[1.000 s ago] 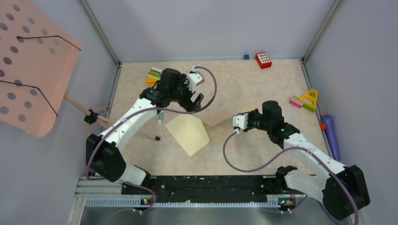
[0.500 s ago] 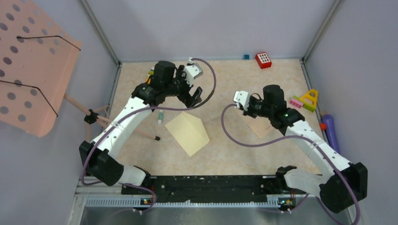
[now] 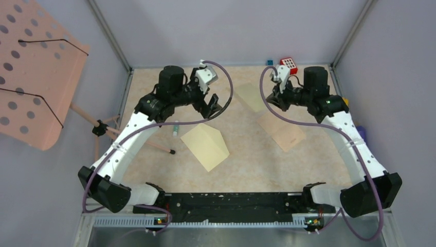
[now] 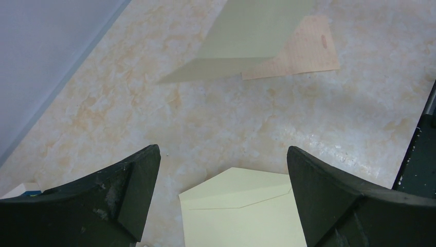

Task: Place the letter into the envelope and seal it
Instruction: Pick up the letter from the center of the board.

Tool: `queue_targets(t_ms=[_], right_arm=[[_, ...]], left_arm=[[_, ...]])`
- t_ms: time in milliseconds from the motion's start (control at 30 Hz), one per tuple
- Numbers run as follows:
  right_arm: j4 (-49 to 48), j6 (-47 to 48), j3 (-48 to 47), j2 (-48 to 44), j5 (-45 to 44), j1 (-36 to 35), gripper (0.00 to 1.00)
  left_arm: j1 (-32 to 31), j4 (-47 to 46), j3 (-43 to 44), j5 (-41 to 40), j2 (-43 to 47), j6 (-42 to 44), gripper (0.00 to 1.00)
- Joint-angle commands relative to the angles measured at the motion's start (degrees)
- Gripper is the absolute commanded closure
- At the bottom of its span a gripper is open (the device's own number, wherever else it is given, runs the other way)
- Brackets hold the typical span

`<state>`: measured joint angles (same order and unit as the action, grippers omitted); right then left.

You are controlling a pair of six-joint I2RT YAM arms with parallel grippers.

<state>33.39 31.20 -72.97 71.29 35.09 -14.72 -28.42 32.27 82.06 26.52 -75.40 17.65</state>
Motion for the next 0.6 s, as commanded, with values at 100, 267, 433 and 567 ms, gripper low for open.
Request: queue_targets(t_ms=[100,267,433,567], right_arm=[[-3.9,-13.6,0.4,-0.7,14.8,0.3,1.00],[-14.5,-23.5,5.8,-3.3,23.2,0.7,1.00],[-27.5,-36.5,10.7,-5.4,28.3,2.5,1.00],[-38.5,-44.5,15.1,-6.9,30.4,4.0,1.00]], left_arm=[[0.1,-8.1,-2.7,1.7,-1.8,-6.1,0.02],[0.2,-10.2,-2.9,4.3,-4.1,-10.5,0.02],[0.8,-12.2,-3.0,8.9,-6.1,-16.5,0.02],[2.2,-14.7,-3.6,11.9,-6.9,-21.9,0.02]])
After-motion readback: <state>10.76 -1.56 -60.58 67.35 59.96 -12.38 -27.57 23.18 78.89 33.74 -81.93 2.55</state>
